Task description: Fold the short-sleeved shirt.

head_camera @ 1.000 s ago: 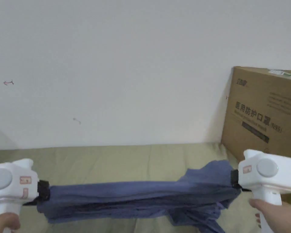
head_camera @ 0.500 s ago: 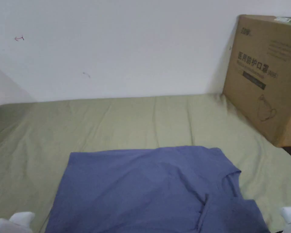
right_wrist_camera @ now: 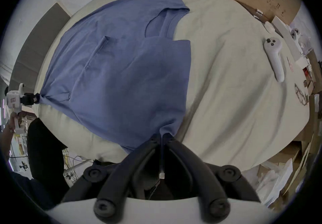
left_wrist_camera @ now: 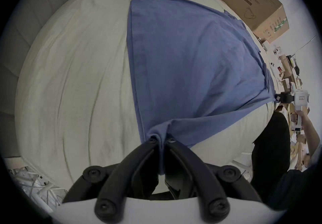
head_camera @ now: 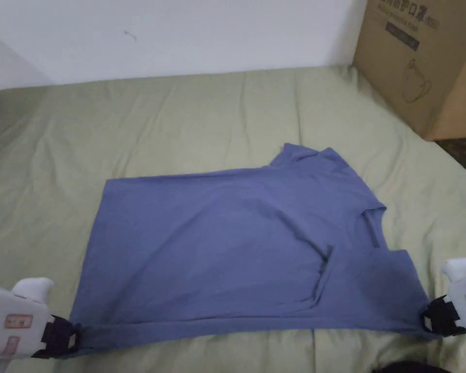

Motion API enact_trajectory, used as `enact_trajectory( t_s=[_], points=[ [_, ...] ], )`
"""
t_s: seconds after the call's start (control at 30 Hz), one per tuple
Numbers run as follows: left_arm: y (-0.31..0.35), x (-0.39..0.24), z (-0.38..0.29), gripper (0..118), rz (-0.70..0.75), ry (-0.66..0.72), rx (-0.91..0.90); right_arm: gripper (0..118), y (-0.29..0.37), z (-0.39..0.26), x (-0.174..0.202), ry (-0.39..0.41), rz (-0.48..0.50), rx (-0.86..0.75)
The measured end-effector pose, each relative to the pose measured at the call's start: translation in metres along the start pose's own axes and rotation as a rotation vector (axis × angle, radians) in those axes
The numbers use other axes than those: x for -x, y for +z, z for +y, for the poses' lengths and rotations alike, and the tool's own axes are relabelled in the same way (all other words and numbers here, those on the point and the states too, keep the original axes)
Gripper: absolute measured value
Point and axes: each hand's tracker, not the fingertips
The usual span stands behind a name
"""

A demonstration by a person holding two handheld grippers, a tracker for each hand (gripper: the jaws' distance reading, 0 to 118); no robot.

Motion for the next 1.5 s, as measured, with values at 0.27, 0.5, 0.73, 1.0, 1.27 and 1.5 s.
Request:
enact_trajectory(
  t_s=[0.27, 0.5, 0.73, 1.0, 1.27, 1.5],
  points=[
    [0.000, -0.002, -0.005, 92, 0.016, 0.030, -0.012, 91, 0.003, 0.000, 0.012, -0.080, -0.068, -0.043],
    [0.056, -0.019, -0.004, 104, -0.051, 0.100, -0.286, 109, 0.064, 0.011, 0.048, -0.050, -0.097, -0.266],
    [0.104, -0.070, -0.016, 40, 0.027, 0.156, -0.604, 26, 0.114, 0.005, 0.107, -0.031, 0.038, -0.641],
    [0.104, -0.057, -0.015, 0, 0.090, 0.145, -0.514, 0, 0.123, 0.011, 0.127, 0.053, 0.076, -0.712],
    [0.023, 0.002, -0.005, 102, 0.073, 0.193, -0.143, 0, 0.093, 0.011, 0.103, -0.036, 0.116, -0.581],
    [-0.014, -0.012, 0.004, 76, 0.075, 0.042, 0.003, 0, 0.072, 0.007, 0.097, -0.086, 0.136, -0.501]
  ],
)
